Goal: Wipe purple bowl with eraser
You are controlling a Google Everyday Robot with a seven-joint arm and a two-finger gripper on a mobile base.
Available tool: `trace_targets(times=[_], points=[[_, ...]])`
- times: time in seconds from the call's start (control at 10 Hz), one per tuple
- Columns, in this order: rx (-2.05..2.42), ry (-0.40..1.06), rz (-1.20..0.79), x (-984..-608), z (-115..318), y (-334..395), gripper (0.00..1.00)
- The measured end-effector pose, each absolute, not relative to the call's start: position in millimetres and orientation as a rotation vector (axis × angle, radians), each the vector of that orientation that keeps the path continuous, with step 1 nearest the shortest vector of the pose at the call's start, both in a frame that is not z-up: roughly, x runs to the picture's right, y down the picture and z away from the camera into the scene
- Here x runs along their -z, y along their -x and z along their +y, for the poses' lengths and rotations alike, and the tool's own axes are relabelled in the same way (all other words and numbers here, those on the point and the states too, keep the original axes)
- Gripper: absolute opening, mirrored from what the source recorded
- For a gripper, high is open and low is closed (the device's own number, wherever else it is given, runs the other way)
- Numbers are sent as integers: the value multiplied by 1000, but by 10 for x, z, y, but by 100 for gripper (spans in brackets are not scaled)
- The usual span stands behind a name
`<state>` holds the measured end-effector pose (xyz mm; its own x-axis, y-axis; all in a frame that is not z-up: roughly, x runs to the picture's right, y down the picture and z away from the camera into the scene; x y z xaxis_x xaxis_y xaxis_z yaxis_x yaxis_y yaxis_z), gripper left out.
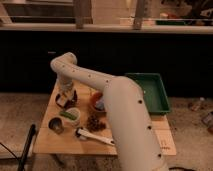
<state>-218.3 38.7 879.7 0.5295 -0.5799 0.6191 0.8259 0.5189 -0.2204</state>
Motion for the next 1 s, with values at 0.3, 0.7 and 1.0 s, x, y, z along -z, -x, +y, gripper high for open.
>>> trace_targets(times=[0.3,0.7,1.0], points=[[834,563,-454,-8835,338,1906,9],[786,502,-390,-8956,48,1874,9],[771,445,-346,-9011,-84,1998,9]])
